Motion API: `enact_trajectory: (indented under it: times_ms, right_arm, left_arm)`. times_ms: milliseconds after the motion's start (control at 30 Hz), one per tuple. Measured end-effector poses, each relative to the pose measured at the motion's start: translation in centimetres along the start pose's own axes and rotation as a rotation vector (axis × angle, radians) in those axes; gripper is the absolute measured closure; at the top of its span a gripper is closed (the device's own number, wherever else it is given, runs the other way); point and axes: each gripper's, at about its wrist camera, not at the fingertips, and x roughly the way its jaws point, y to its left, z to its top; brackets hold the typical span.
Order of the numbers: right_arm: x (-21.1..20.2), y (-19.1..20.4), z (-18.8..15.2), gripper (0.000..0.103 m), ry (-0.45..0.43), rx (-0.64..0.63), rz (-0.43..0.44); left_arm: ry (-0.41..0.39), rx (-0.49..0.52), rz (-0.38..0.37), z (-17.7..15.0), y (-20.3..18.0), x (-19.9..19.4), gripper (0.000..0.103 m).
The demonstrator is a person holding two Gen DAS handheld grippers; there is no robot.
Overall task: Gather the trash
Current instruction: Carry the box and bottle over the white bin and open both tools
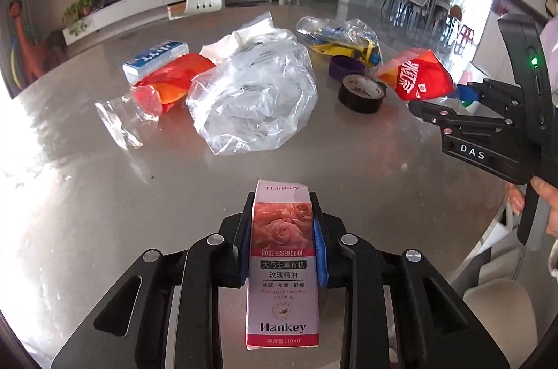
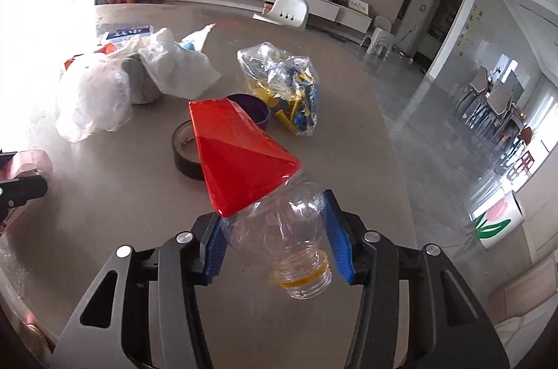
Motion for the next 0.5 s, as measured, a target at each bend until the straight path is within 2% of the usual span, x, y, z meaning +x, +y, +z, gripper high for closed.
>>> enact_trajectory:
  times_ms: [233, 500]
  right_arm:
    - [-3.2, -0.6, 0.3, 0.052, -0.049, 0.057, 0.016]
    - [-8.1, -4.3, -0.4, 0.051, -0.087, 0.154, -0.010]
  left_arm:
    - [-0.045, 0.036, -0.010, 1.7, -1.4, -2.6, 0.076]
    - [-0.117, 0.104, -0.071, 5.3, -6.9, -4.1, 0.076]
